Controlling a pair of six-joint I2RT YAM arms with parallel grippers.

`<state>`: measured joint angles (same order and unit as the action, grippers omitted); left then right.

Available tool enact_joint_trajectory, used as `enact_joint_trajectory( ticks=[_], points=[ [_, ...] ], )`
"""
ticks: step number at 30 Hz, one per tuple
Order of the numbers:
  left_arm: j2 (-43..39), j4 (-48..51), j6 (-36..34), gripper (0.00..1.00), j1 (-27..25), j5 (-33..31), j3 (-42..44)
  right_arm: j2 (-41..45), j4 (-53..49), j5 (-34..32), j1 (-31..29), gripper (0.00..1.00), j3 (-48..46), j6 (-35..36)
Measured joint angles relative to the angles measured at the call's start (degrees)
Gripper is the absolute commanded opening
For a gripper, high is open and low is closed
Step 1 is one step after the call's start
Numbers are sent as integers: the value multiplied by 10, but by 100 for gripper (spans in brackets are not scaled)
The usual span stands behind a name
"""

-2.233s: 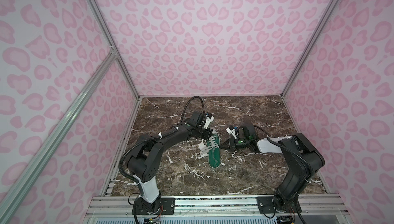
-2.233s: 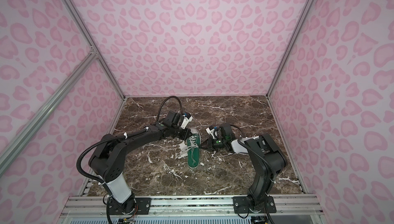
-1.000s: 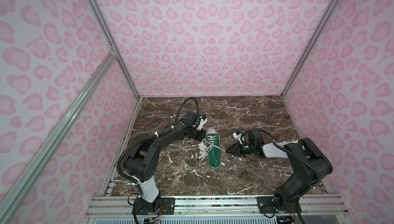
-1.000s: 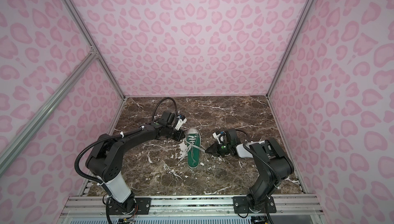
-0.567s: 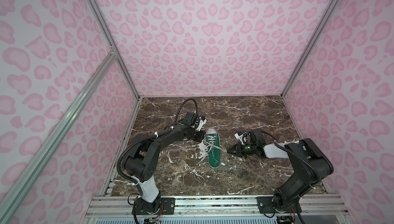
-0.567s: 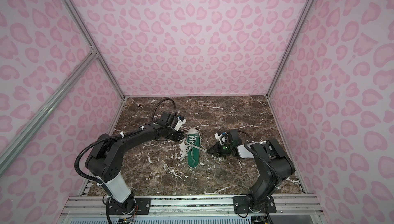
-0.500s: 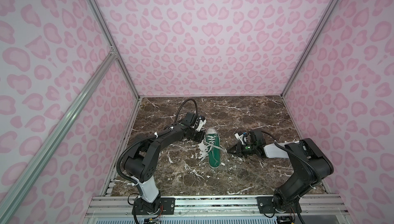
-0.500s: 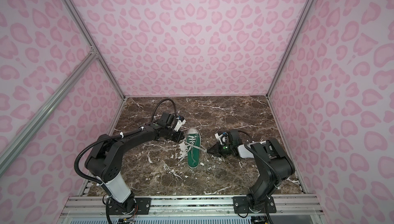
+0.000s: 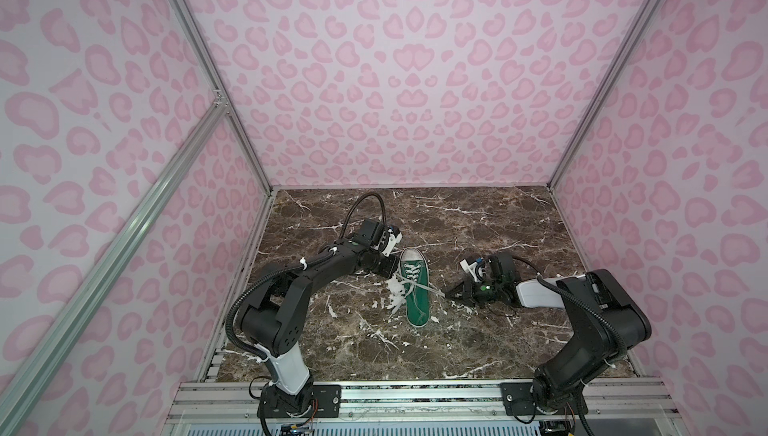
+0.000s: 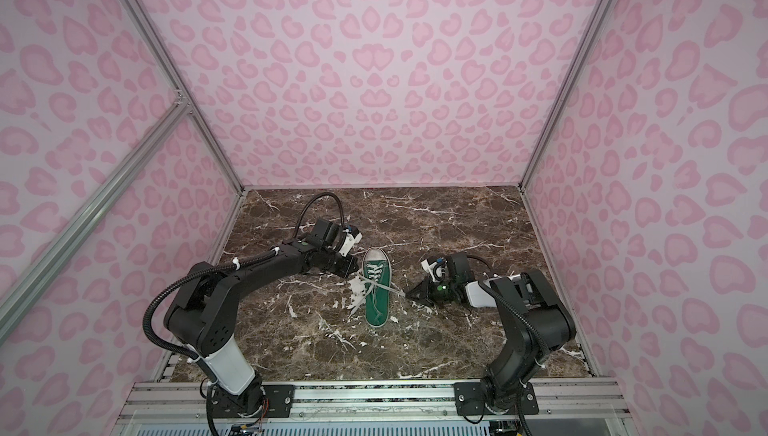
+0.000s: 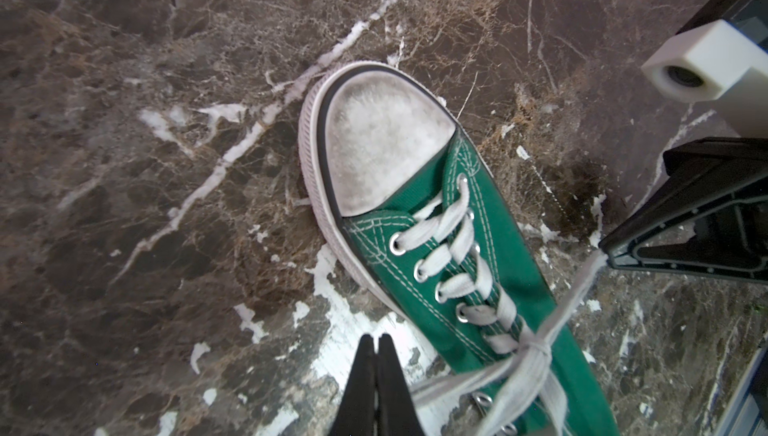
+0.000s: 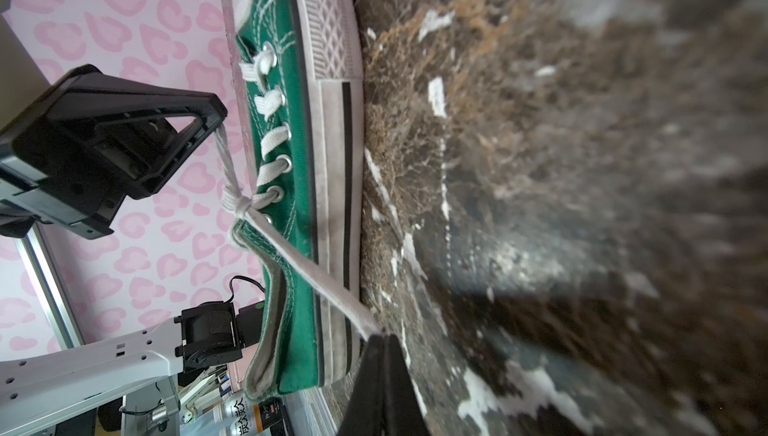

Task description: Tie the shoes

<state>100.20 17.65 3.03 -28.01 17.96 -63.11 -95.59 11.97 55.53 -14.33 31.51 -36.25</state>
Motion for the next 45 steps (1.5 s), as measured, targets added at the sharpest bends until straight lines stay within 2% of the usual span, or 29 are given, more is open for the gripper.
enact_joint_trajectory(
  ticks=[6, 11, 16, 19, 22, 27, 31, 36, 40, 45],
  points=[
    [0, 1, -1, 3, 0, -1, 0, 2, -6, 0, 5, 0, 0, 9],
    [0, 0, -2, 3, 6, -40, 0, 1, -30, -21, 9, 0, -2, 9],
    [0, 0, -2, 4, 6, -44, 0, 1, -33, -21, 9, 0, -2, 9],
    [0, -2, -2, 31, 6, -35, 0, 1, -38, -21, 9, 3, 2, 8],
    [-9, -12, 4, 45, 6, -26, 6, 8, -48, -21, 9, 12, 9, 9],
    [-52, -32, 4, 50, 6, -14, 17, 19, -70, -22, 8, 22, 24, 17],
    [-105, -42, -9, 53, 6, -8, 43, 35, -126, -38, 0, 26, 55, 44],
    [-168, -38, -8, 57, 8, -8, 112, 48, -199, -71, -29, 28, 118, 85],
    [-242, -38, 20, 63, 10, -12, 203, 34, -236, -86, -55, 29, 162, 103],
    [-282, -35, 57, 62, 9, -22, 244, 18, -259, -97, -79, 29, 195, 108]
  ],
)
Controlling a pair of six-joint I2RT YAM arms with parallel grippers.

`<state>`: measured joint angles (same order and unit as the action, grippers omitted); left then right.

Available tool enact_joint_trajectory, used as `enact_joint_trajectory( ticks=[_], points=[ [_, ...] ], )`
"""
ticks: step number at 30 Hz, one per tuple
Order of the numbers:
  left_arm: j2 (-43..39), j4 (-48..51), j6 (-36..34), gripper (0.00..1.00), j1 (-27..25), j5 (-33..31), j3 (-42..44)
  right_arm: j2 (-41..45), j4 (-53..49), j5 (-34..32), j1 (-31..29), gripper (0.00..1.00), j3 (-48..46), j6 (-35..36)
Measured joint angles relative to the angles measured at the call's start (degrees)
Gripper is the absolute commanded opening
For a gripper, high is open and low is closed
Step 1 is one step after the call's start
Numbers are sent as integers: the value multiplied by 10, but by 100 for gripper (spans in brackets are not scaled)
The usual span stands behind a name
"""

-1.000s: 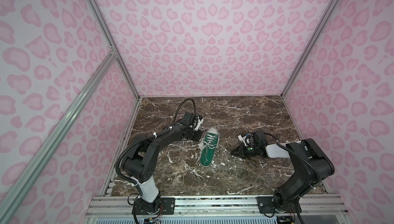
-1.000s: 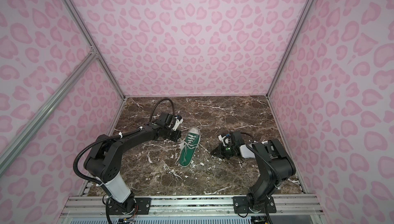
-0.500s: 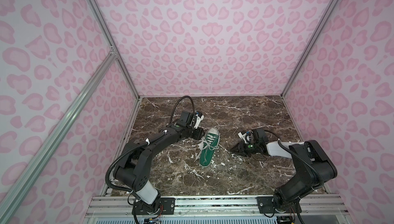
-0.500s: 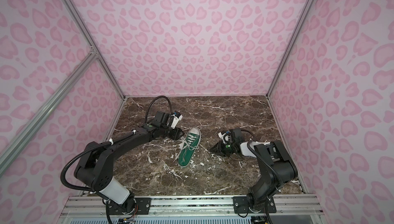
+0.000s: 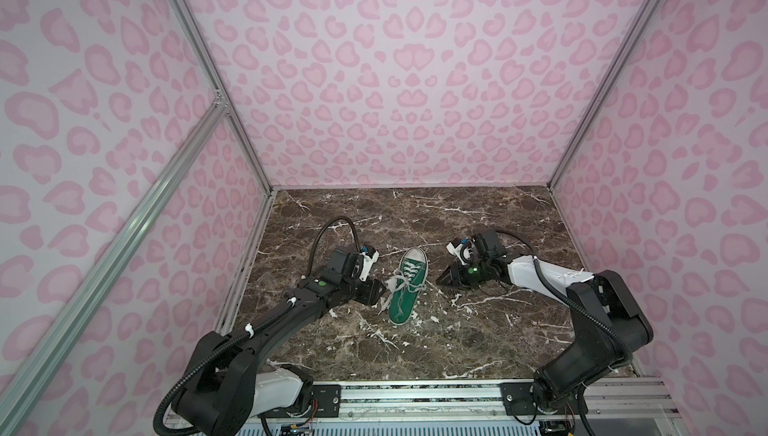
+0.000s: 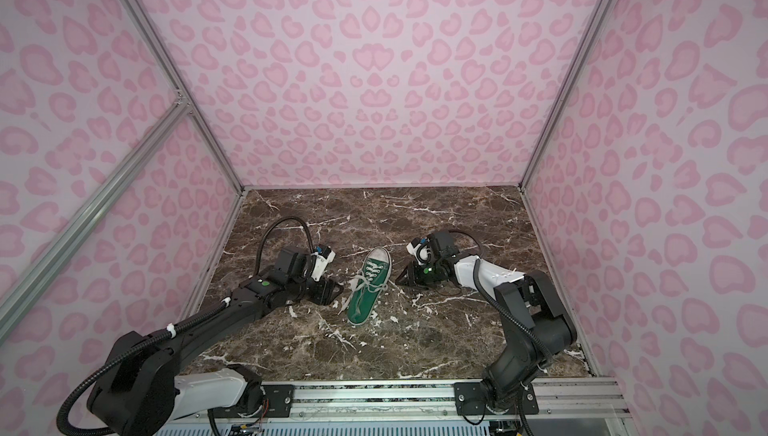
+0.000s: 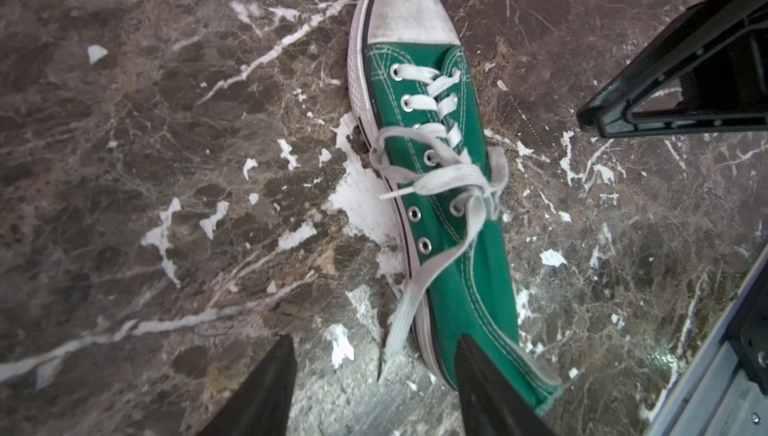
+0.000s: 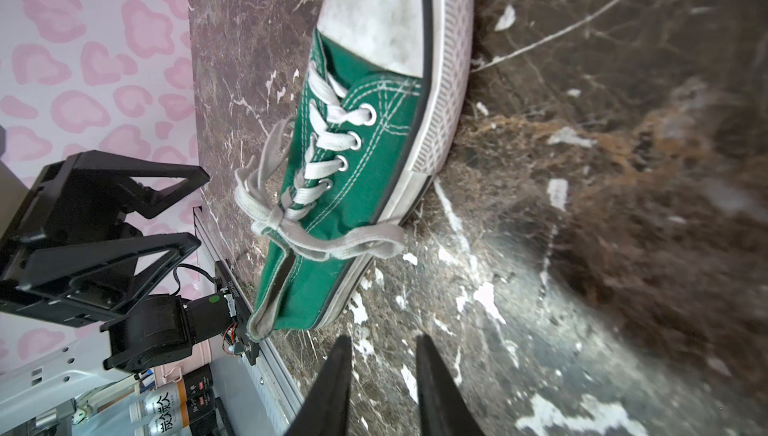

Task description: Tie the shoes

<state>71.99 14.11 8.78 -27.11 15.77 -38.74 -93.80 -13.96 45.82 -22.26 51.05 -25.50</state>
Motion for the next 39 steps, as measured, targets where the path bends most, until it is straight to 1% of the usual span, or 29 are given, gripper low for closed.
enact_joint_trajectory(
  ticks=[8, 15, 20, 22, 29, 31, 33, 36, 39],
  points=[
    [14, 28, 63, 58, -5, -21, 3, -21, -32, -4, -10, 29, 62, 14],
    [61, 40, 95, 57, -35, -37, 1, -50, -56, 7, -10, 29, 99, 38],
    [97, 39, 107, 54, -68, -37, -6, -65, -69, 21, 0, 29, 103, 56],
    [106, 34, 112, 50, -79, -27, -10, -70, -70, 24, 5, 29, 103, 58],
    [118, 19, 115, 49, -112, -5, -35, -70, -69, 35, 11, 29, 94, 67],
    [112, 21, 115, 52, -116, -6, -33, -70, -69, 37, 14, 29, 88, 71],
    [94, 24, 115, 52, -116, -25, -25, -67, -67, 37, 18, 29, 80, 71],
    [72, 40, 103, 51, -116, -60, -23, -60, -66, 37, 22, 29, 71, 71],
    [70, 61, 89, 48, -115, -86, -27, -57, -64, 37, 23, 29, 68, 71]
  ],
)
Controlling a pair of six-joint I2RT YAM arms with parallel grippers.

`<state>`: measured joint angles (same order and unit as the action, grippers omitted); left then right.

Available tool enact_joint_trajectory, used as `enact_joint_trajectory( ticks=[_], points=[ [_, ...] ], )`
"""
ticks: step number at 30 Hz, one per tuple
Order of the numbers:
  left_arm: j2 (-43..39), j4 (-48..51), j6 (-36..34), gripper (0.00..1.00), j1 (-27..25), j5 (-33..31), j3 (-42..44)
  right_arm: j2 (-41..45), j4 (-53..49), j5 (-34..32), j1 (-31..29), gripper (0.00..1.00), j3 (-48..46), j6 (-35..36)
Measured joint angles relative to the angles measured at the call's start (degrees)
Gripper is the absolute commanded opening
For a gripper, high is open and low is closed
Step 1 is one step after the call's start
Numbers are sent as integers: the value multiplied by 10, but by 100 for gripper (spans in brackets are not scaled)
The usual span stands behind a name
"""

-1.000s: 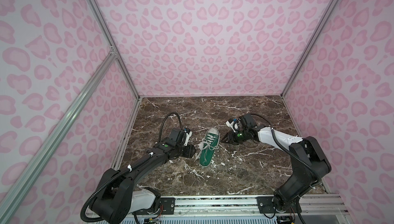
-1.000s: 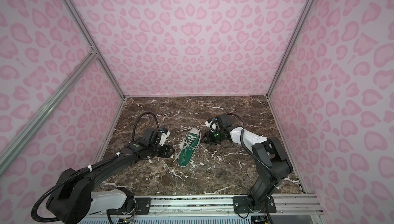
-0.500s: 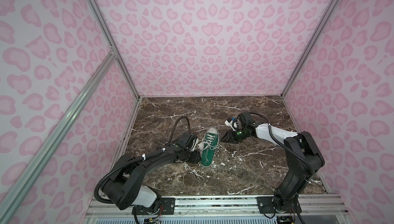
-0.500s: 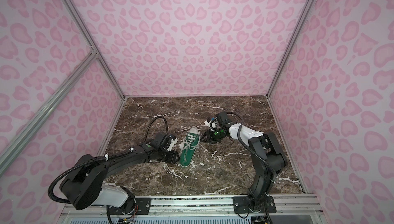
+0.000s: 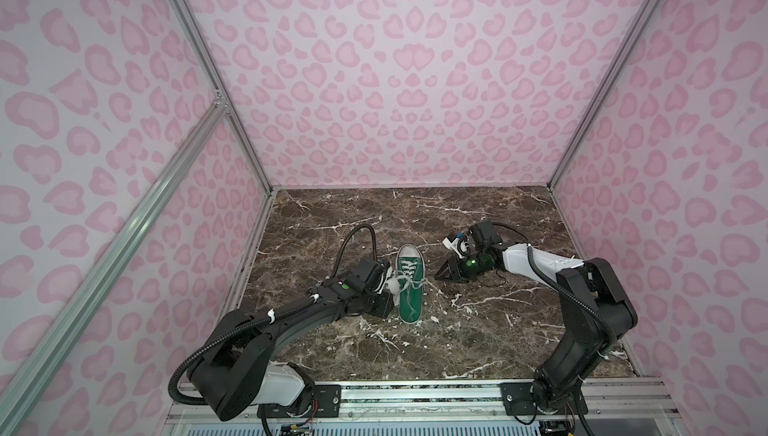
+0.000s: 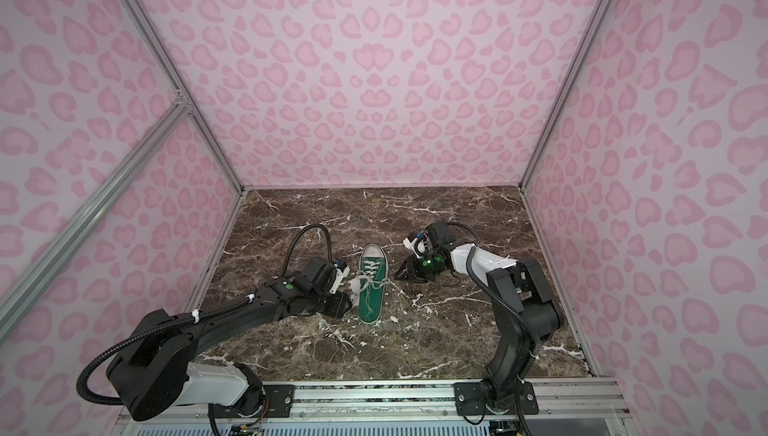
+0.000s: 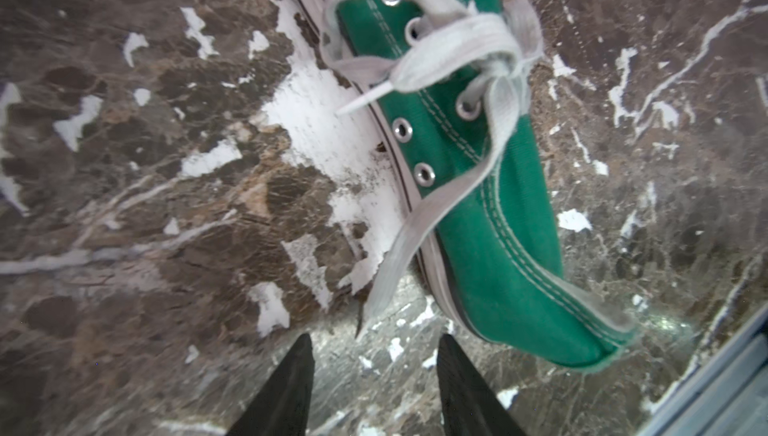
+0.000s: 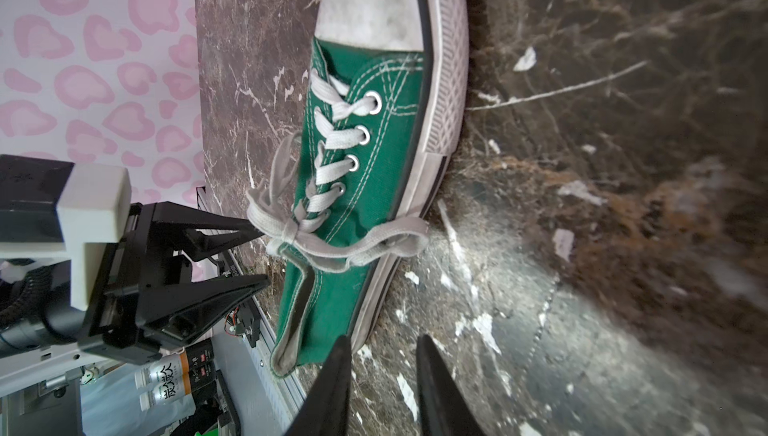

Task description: Tie the shoes

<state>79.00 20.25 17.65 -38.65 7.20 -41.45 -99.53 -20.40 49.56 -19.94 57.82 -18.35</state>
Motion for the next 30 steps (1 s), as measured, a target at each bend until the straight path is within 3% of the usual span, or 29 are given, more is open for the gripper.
enact_joint_trajectory(
  ticks=[9, 19, 26, 30],
  points=[
    [8, 16, -12, 46, -1, -23, 5, 1, -4, 1, 2, 29, 2, 10],
    [55, -68, -7, 42, -2, 6, 12, -10, -16, 16, 2, 29, 27, 19],
    [89, -107, -8, 28, -3, 28, 13, -12, -26, 19, -4, 29, 31, 23],
    [88, -121, -10, 11, -3, 31, 23, -22, -30, 15, -21, 30, 41, 23]
  ],
)
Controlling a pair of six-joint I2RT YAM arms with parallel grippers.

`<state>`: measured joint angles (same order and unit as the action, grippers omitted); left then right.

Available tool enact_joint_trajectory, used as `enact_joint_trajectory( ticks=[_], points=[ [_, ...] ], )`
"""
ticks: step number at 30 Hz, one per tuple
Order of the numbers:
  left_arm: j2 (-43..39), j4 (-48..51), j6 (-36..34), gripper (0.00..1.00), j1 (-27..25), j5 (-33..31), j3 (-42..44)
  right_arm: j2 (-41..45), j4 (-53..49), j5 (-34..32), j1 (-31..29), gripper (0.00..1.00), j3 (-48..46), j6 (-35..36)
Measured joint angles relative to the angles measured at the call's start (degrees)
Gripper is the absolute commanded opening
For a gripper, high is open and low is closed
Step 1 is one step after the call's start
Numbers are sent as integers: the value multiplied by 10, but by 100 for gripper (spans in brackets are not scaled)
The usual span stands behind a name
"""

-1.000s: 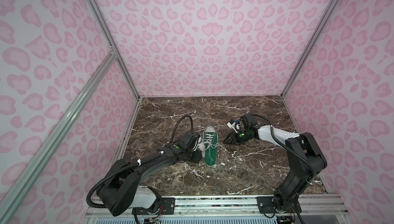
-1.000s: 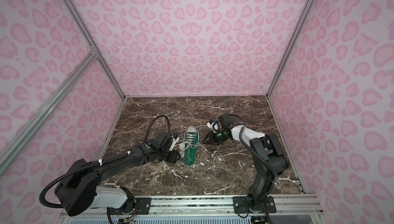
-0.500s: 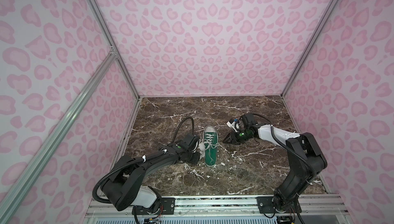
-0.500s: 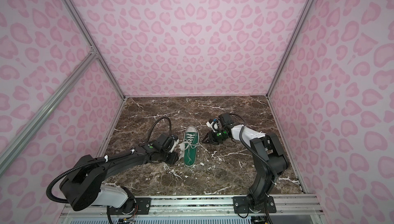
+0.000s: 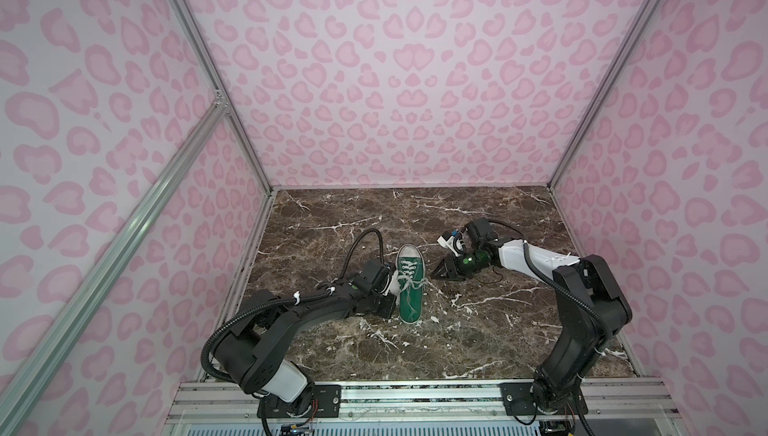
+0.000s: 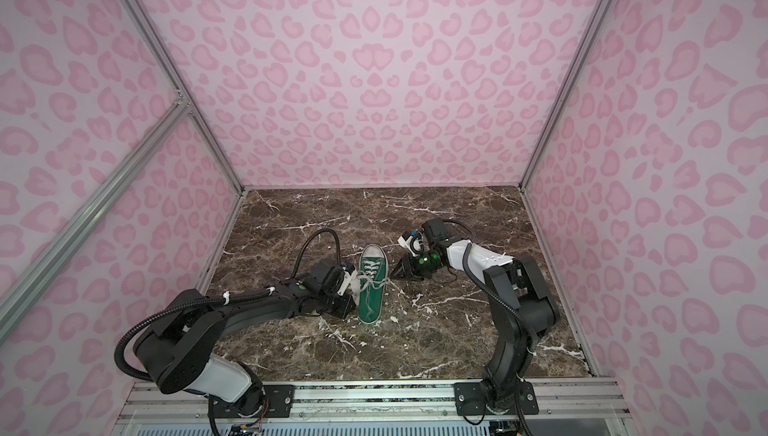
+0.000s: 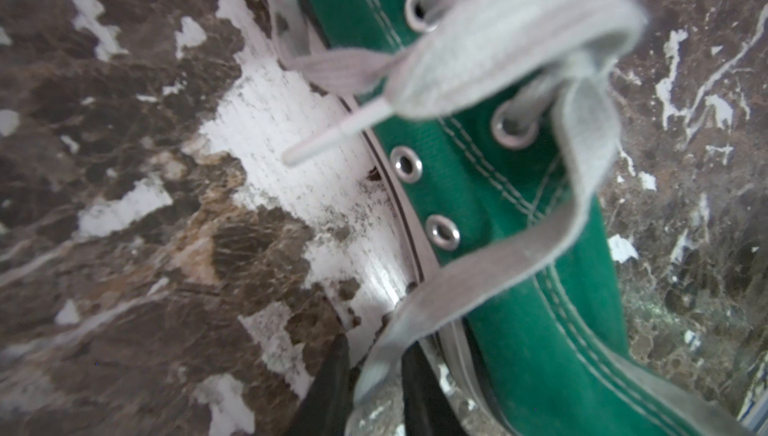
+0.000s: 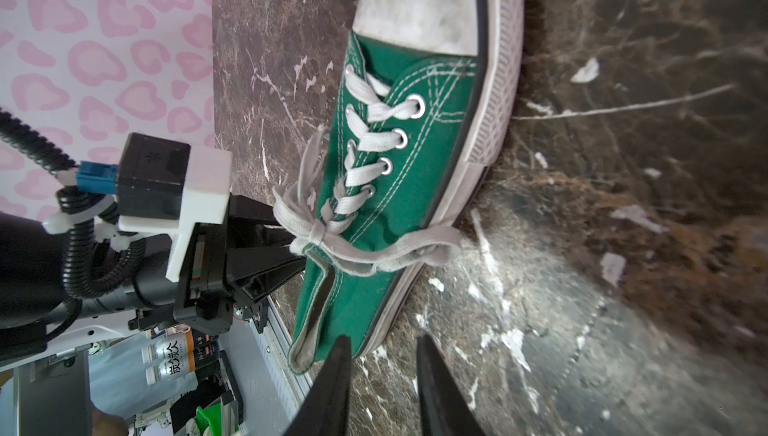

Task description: Tie the shoes

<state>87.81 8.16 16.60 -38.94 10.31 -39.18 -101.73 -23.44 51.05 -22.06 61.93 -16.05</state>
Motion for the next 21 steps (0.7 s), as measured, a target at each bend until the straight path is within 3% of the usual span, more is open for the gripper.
enact_joint_trajectory(
  ticks=[2, 6, 13, 21],
  points=[
    [-8, -2, -1, 4, 0, 0, 8, -4, -1, -7, -10, 35, 9, 0],
    [-33, -7, -6, 3, -1, 2, 18, -7, -5, -33, -32, 42, 36, 0],
    [-57, -19, -16, 3, 0, 5, 26, -22, -36, -97, -82, 44, 94, 45],
    [-52, -23, -17, 3, 0, 15, 25, -53, -64, -119, -98, 46, 129, 95]
  ],
)
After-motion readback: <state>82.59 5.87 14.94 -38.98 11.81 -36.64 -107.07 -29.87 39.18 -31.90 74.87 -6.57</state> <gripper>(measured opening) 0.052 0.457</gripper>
